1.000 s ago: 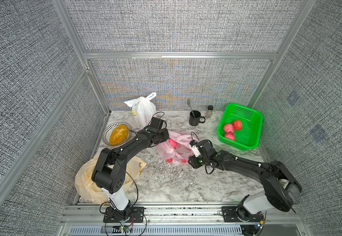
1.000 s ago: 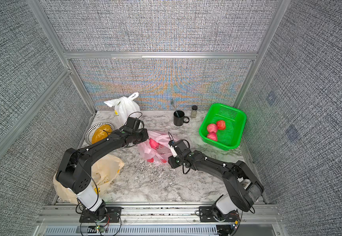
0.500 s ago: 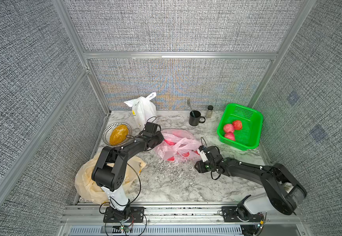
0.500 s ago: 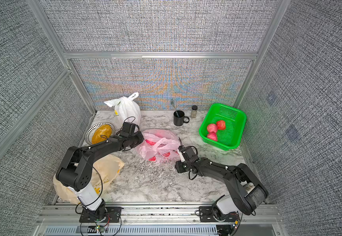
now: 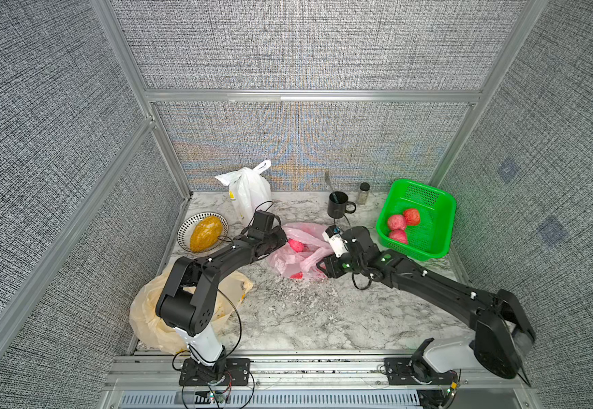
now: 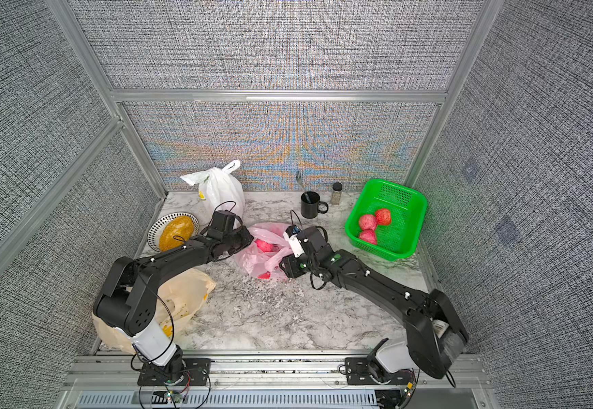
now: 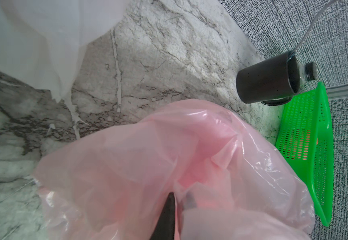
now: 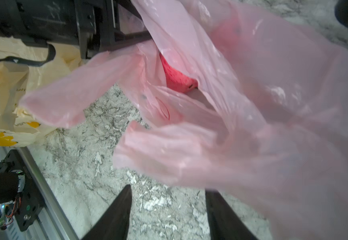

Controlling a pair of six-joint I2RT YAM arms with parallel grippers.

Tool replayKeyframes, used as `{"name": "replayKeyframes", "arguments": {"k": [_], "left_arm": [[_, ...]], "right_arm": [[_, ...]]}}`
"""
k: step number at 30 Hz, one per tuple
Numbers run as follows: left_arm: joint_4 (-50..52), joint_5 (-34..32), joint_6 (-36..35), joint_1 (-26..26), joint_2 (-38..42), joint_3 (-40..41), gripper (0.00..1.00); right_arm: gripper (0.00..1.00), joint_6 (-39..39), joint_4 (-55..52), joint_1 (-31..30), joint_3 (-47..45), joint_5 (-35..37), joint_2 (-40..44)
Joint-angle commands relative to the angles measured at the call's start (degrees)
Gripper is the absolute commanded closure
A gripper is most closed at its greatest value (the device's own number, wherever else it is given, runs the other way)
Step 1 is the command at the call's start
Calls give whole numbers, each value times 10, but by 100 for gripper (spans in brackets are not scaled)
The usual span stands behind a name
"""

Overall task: Untie the knot of a plastic bag & take out the apple
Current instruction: Untie the plastic bag at the center of the board.

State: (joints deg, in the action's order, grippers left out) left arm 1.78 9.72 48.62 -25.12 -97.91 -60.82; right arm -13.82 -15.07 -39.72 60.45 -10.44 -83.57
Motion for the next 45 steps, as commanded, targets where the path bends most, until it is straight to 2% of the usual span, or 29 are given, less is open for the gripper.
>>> {"name": "replayKeyframes", "arguments": {"k": [1, 5, 7, 13, 20, 27, 37, 45], "left_arm": [[12, 13, -29, -5, 9, -15, 85], [29, 15, -43, -7, 16, -19, 84], [35, 19, -52, -8, 18, -19, 84], [47, 39, -72, -10, 11, -24, 82], [65, 57, -89, -11, -5, -35, 78], [67, 52, -90, -12, -24, -23, 70], [80, 27, -95, -12, -2, 15, 53], [92, 14, -113, -23, 33, 36, 49]], "right_arm": [[42, 37, 32, -2, 59, -19, -29], [42, 55, 25, 5, 130, 12, -95], [42, 53, 16, 24, 158, 4, -138], [43, 50, 50, 59, 180, 4, -206], [44, 42, 62, 93, 169, 93, -235], [45, 32, 80, 98, 128, 107, -266], [46, 4, 91, 98, -13, 103, -215], [46, -50, 47, 55, -140, 83, -97]]}}
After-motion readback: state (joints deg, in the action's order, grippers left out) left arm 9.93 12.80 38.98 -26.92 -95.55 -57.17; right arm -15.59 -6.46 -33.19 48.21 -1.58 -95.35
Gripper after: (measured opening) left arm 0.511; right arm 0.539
